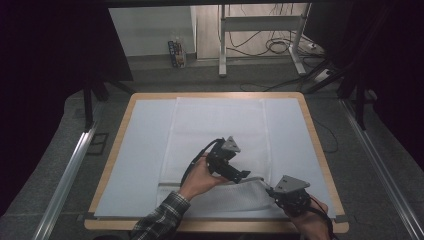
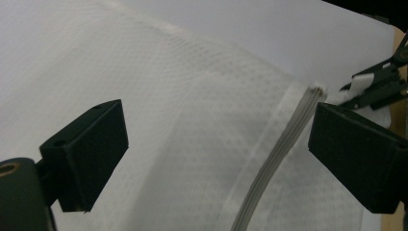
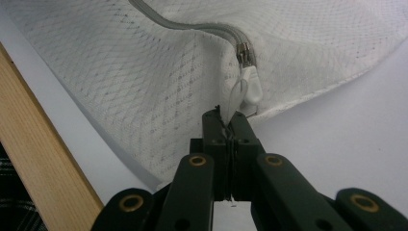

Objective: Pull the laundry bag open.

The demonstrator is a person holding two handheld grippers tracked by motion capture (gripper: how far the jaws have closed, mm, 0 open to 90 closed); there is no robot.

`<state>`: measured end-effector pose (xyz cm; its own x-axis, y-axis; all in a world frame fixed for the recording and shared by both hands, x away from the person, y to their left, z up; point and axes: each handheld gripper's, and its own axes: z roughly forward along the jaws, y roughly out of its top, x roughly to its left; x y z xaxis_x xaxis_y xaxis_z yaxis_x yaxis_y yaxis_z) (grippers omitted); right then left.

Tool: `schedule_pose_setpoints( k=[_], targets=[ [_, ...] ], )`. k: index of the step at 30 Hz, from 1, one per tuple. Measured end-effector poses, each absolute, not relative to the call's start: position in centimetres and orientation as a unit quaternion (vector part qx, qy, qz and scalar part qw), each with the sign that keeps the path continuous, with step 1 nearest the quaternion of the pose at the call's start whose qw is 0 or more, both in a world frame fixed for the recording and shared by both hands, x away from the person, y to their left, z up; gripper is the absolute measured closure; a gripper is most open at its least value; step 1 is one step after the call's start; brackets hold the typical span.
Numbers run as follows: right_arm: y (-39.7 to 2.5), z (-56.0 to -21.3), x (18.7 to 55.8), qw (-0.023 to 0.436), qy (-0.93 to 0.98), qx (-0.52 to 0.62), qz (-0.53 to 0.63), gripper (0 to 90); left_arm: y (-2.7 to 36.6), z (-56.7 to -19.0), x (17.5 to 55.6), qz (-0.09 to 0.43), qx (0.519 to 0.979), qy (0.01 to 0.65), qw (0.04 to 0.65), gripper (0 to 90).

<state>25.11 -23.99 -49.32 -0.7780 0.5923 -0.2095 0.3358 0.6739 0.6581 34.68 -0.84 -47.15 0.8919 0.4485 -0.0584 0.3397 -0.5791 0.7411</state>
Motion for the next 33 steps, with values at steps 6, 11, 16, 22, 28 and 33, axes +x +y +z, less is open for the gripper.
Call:
schedule_pose_setpoints(
  k=[6, 11, 16, 22, 28, 33],
  targets=[
    [-24.0, -49.3, 25.1, 0.208, 0.892, 0.258, 0.306, 87.5, -4.3, -47.4, 35.0, 0.058, 0.892, 0.201, 0.401, 6.5],
    [-24.1, -49.3, 25.1, 0.207, 0.891, 0.261, 0.308, 87.3, -6.1, -47.8, 34.8, 0.051, 0.898, 0.185, 0.395, 6.5],
    [-24.1, -49.3, 25.2, 0.205, 0.891, 0.263, 0.308, 87.3, -6.8, -48.6, 34.8, 0.063, 0.906, 0.180, 0.377, 6.8],
    [-24.0, -49.3, 25.2, 0.205, 0.894, 0.262, 0.301, 87.5, -6.3, -48.4, 35.3, 0.110, 0.896, 0.212, 0.374, 11.5],
    [-24.0, -49.4, 25.2, 0.204, 0.893, 0.267, 0.299, 87.4, -4.7, -48.3, 35.8, 0.074, 0.891, 0.216, 0.391, 11.7],
    [-24.0, -49.3, 25.2, 0.208, 0.893, 0.263, 0.299, 87.2, -5.7, -47.9, 35.1, 0.053, 0.896, 0.193, 0.396, 11.4]
  ],
)
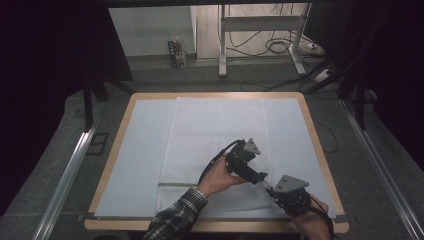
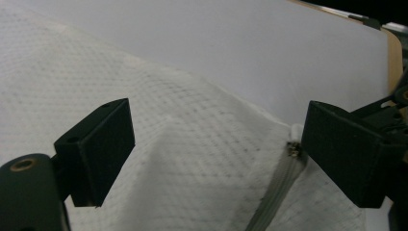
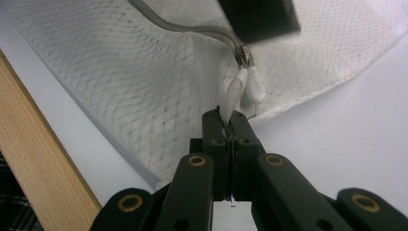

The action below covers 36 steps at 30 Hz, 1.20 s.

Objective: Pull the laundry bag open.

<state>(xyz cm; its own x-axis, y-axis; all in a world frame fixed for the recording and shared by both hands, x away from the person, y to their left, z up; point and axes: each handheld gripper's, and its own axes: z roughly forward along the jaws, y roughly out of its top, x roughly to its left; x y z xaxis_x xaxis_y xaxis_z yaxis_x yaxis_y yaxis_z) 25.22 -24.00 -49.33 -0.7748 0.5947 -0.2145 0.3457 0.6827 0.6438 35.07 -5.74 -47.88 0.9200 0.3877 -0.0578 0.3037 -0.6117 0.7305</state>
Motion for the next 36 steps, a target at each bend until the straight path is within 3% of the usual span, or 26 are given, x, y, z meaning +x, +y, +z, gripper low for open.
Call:
schedule_pose_setpoints(
  k=[5, 9, 18, 27, 36],
  targets=[
    [-24.0, -49.3, 25.2, 0.210, 0.893, 0.263, 0.300, 87.1, -7.4, -48.6, 34.5, 0.077, 0.913, 0.169, 0.363, 11.2],
    [-23.9, -49.4, 25.2, 0.210, 0.895, 0.262, 0.293, 87.4, -7.3, -48.7, 34.8, 0.114, 0.909, 0.189, 0.355, 13.6],
    [-23.9, -49.4, 25.3, 0.209, 0.896, 0.267, 0.288, 87.4, -6.3, -48.6, 35.1, 0.112, 0.903, 0.208, 0.360, 15.9],
    [-24.2, -49.5, 25.5, 0.210, 0.893, 0.278, 0.283, 87.2, -3.0, -49.0, 35.3, 0.060, 0.898, 0.215, 0.379, 23.5],
    [-24.1, -49.6, 25.5, 0.213, 0.896, 0.274, 0.278, 87.1, -1.8, -48.2, 34.6, 0.006, 0.883, 0.211, 0.419, 39.0]
  ],
)
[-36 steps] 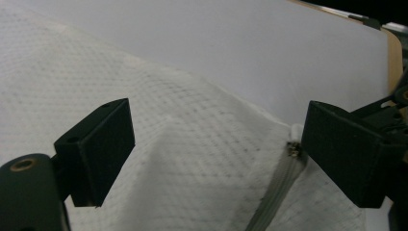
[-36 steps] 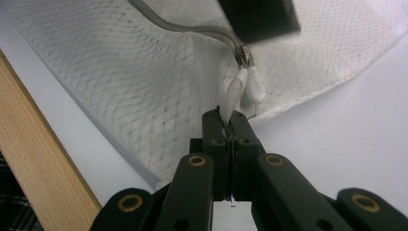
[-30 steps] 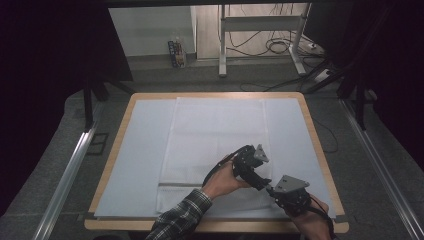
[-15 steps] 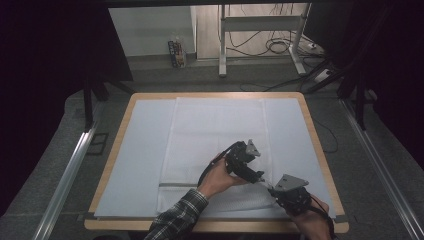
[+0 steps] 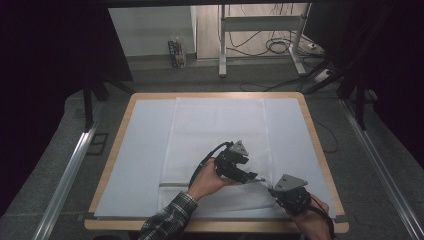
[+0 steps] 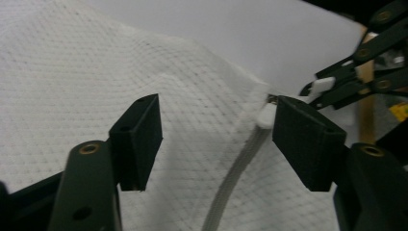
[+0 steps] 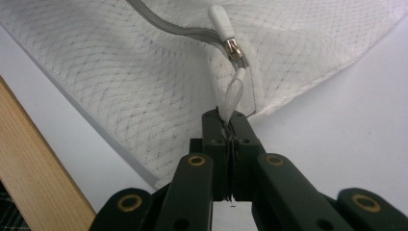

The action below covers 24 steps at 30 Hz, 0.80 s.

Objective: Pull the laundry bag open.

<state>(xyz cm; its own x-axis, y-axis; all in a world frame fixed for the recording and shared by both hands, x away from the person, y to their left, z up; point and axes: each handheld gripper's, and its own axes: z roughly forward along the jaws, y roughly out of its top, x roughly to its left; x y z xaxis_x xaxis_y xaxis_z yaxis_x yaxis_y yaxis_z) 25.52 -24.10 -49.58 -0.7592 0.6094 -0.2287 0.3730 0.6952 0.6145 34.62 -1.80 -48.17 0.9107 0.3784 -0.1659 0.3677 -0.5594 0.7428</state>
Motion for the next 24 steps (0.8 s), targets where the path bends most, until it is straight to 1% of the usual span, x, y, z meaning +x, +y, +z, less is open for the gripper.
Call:
schedule_pose_setpoints(
  k=[2, 7, 10, 16, 24],
  targets=[
    [-24.1, -49.6, 25.5, 0.218, 0.898, 0.266, 0.274, 87.0, -1.6, -48.1, 34.5, -0.022, 0.879, 0.209, 0.428, 44.7],
    [-24.0, -49.6, 25.5, 0.219, 0.899, 0.263, 0.272, 87.0, -1.7, -48.7, 35.0, -0.062, 0.876, 0.215, 0.428, 61.5],
    [-24.0, -49.6, 25.4, 0.223, 0.900, 0.260, 0.271, 86.9, -1.7, -48.9, 35.4, -0.086, 0.873, 0.210, 0.431, 68.1],
    [-23.9, -49.6, 25.3, 0.228, 0.901, 0.254, 0.268, 86.8, -2.4, -49.2, 35.7, -0.114, 0.873, 0.204, 0.428, 73.7],
    [-23.9, -49.6, 25.3, 0.229, 0.901, 0.253, 0.267, 86.6, -2.8, -49.5, 35.3, -0.131, 0.878, 0.199, 0.415, 77.4]
  ],
)
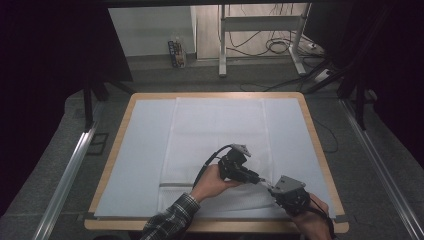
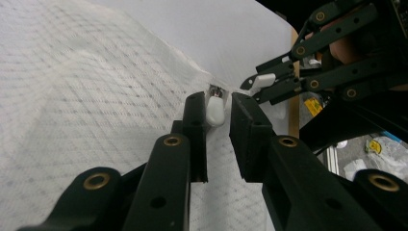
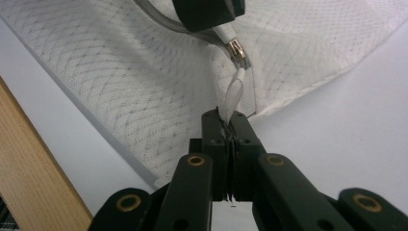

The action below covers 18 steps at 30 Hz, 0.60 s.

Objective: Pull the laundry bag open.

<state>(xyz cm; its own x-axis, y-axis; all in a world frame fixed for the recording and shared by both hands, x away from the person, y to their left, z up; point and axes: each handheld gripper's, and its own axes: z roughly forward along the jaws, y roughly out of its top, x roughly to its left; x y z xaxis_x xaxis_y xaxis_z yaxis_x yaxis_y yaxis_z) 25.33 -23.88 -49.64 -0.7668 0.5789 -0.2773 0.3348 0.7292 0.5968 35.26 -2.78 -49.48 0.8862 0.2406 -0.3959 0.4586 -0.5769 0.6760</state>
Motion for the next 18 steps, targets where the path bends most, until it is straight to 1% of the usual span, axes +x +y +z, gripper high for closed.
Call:
schedule_pose_setpoints(
  k=[7, 10, 15, 18],
  targets=[
    [-23.83, -49.70, 25.35, 0.230, 0.902, 0.252, 0.264, 86.5, -2.70, -49.70, 35.44, -0.155, 0.874, 0.205, 0.413, 78.7],
    [-23.80, -49.75, 25.35, 0.231, 0.903, 0.251, 0.263, 86.5, -2.80, -49.79, 35.46, -0.155, 0.875, 0.204, 0.410, 78.8],
    [-23.77, -49.72, 25.31, 0.233, 0.903, 0.249, 0.263, 86.4, -2.88, -49.86, 35.56, -0.165, 0.871, 0.208, 0.414, 75.4],
    [-23.75, -49.73, 25.30, 0.234, 0.903, 0.248, 0.262, 86.5, -2.85, -49.86, 35.60, -0.171, 0.871, 0.209, 0.410, 76.3]
  ],
)
